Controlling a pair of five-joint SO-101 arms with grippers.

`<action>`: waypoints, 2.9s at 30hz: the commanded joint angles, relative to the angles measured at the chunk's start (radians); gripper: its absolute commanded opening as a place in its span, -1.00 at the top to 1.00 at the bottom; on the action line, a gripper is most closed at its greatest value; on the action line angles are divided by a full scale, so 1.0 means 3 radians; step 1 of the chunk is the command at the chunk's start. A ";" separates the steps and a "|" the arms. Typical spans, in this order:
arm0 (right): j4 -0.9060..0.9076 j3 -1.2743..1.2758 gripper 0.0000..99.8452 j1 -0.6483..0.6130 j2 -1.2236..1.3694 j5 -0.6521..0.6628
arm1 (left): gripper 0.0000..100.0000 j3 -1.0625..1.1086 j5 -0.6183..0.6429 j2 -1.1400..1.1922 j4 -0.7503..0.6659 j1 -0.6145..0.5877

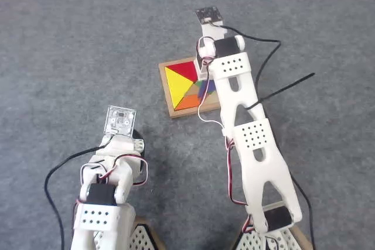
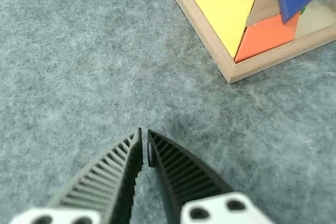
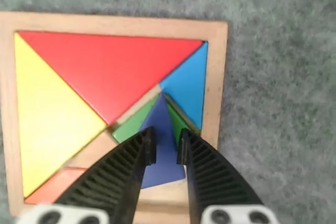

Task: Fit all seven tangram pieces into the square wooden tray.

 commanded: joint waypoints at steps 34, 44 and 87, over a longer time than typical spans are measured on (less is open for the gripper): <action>0.0228 0.1135 0.84 -0.0069 -0.0729 -0.0046 | 0.97 -0.0028 0.0026 -0.0046 0.0026 -0.0015; 0.0176 0.1897 0.84 0.0105 -0.1245 -0.0205 | 0.97 -0.0028 0.0026 -0.0046 0.0026 -0.0015; -0.0673 0.4716 0.94 0.0033 -0.3936 0.0123 | 0.97 -0.0028 0.0026 -0.0046 0.0026 -0.0015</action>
